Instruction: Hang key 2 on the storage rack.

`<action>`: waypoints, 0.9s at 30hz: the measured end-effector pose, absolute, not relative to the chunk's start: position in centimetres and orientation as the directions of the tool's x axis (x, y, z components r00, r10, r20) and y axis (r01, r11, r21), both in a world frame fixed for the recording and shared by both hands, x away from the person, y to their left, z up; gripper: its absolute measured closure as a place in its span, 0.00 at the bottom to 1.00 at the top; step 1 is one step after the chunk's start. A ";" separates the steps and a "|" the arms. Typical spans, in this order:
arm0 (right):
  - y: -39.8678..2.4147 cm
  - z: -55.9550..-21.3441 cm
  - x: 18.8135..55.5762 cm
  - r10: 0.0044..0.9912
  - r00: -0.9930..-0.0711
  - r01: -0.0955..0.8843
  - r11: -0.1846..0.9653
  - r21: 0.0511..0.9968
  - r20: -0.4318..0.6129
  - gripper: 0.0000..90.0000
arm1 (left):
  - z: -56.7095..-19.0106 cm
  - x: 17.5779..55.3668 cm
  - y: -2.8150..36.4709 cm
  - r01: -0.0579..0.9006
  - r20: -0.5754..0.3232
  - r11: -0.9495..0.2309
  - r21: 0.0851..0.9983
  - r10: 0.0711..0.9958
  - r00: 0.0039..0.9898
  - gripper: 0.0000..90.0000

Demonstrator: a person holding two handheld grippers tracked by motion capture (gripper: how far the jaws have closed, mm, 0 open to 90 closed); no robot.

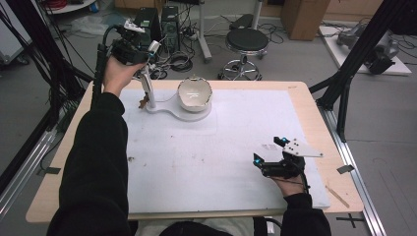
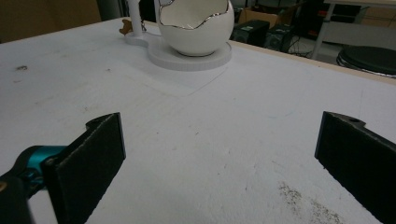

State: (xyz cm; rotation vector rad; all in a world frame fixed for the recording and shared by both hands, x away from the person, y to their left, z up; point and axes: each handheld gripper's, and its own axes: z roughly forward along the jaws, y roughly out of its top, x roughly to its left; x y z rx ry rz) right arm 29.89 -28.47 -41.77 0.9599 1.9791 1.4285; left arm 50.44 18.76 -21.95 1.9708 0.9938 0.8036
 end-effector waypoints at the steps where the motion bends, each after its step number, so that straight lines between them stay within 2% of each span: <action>1: -28.5 -41.8 29.9 0.786 -0.618 0.245 0.196 0.949 -0.003 0.01 | -21.9 50.2 18.8 0.343 0.198 -0.391 0.854 0.854 0.482 0.81; 4: -28.5 -41.8 29.9 0.787 -0.617 0.245 0.196 0.950 -0.003 0.01 | -21.7 49.6 18.7 0.286 0.230 -0.381 0.879 0.865 0.445 0.65; 7: -28.4 -41.7 29.9 0.787 -0.617 0.243 0.197 0.950 -0.005 0.01 | -21.5 49.4 19.0 0.300 0.173 -0.330 0.895 0.878 0.447 0.54; 9: -28.4 -41.7 29.8 0.787 -0.617 0.242 0.195 0.951 -0.004 0.01 | -21.4 49.3 19.2 0.311 0.141 -0.307 0.899 0.877 0.459 0.41; 11: -28.5 -41.7 29.8 0.788 -0.615 0.245 0.193 0.950 -0.002 0.01 | -21.5 49.1 19.2 0.316 0.146 -0.302 0.900 0.888 0.435 0.22; 12: -28.5 -41.7 29.8 0.788 -0.616 0.245 0.192 0.950 0.000 0.01 | -21.6 49.1 19.3 0.316 0.134 -0.293 0.902 0.887 0.441 0.17; 13: -28.5 -41.7 29.8 0.788 -0.616 0.248 0.192 0.949 0.001 0.01 | -21.7 48.9 19.6 0.321 0.118 -0.283 0.904 0.886 0.449 0.17; 16: -28.5 -41.7 29.8 0.788 -0.615 0.245 0.195 0.950 -0.003 0.01 | -22.0 48.7 20.1 0.354 0.090 -0.262 0.898 0.896 0.435 0.05; 18: -28.5 -41.8 29.8 0.788 -0.615 0.246 0.194 0.950 -0.001 0.01 | -22.3 48.5 20.7 0.370 0.080 -0.259 0.892 0.897 0.435 0.02; 27: -28.3 -41.8 29.9 0.786 -0.618 0.244 0.201 0.949 -0.008 0.01 | -22.8 46.8 23.0 0.366 0.057 -0.239 0.899 0.895 0.443 0.02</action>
